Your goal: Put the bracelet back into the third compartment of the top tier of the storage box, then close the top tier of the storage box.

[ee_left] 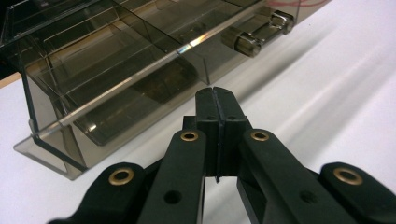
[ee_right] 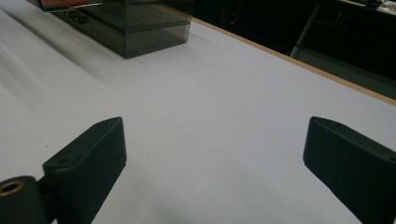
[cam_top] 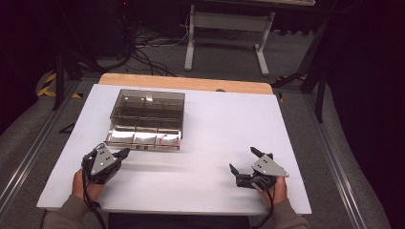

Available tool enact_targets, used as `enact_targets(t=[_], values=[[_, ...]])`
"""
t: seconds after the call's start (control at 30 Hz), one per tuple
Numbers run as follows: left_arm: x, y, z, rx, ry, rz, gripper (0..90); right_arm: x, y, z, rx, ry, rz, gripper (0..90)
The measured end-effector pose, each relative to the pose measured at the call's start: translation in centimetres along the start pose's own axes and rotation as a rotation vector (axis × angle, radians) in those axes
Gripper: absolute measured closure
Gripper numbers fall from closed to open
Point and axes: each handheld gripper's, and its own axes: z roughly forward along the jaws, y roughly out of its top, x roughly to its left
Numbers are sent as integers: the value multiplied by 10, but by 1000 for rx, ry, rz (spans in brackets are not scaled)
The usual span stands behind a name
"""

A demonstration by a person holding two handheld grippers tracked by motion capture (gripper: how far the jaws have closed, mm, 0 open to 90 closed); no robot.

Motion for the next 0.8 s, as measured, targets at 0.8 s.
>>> enact_targets(t=[0.8], values=[[0, 4, 3, -10, -2, 22, 895, 5, 0, 3, 7, 1, -37, 70]])
